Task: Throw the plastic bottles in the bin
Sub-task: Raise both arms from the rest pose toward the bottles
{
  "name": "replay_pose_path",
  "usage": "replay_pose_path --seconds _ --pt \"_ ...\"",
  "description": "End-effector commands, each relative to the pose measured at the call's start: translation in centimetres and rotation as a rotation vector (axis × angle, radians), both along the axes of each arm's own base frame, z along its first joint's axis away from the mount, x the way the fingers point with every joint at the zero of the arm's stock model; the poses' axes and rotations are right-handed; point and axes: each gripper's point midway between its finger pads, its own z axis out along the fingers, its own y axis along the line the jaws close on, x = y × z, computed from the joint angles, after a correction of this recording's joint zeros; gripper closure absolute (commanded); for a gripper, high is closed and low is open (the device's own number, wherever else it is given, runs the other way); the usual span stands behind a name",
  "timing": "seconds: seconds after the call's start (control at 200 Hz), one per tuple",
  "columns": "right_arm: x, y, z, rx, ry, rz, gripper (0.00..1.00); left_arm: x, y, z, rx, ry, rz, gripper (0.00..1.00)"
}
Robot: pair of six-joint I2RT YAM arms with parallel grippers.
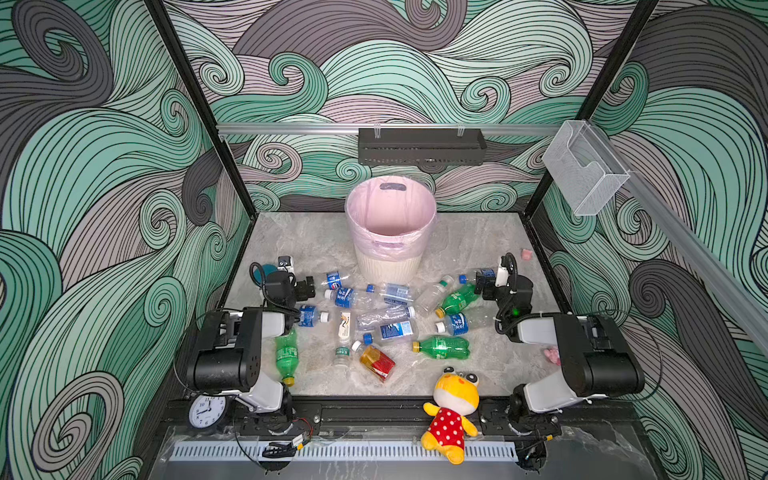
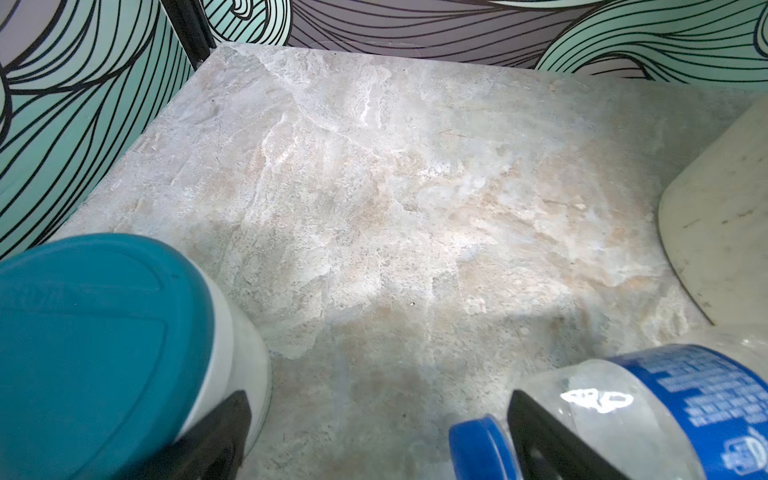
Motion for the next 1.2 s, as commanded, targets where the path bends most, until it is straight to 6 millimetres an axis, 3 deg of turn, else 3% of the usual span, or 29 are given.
replay_pose_path --seconds 0.0,1.021,1.196 --pt "0.4 0.1 0.7 -0.022 -0.017 0.006 0.00 0.8 0.1 1.8 0.001 -0.046 -0.002 0.01" --pt "0.3 0.1 0.6 -0.021 -0.017 0.004 0.00 0.8 0.1 1.8 0.002 -0.049 -0.001 0.01" --pt "0.4 0.3 1.4 -0.023 -0.027 0.017 0.00 0.9 0.5 4.1 0.006 -0.024 0.019 0.01"
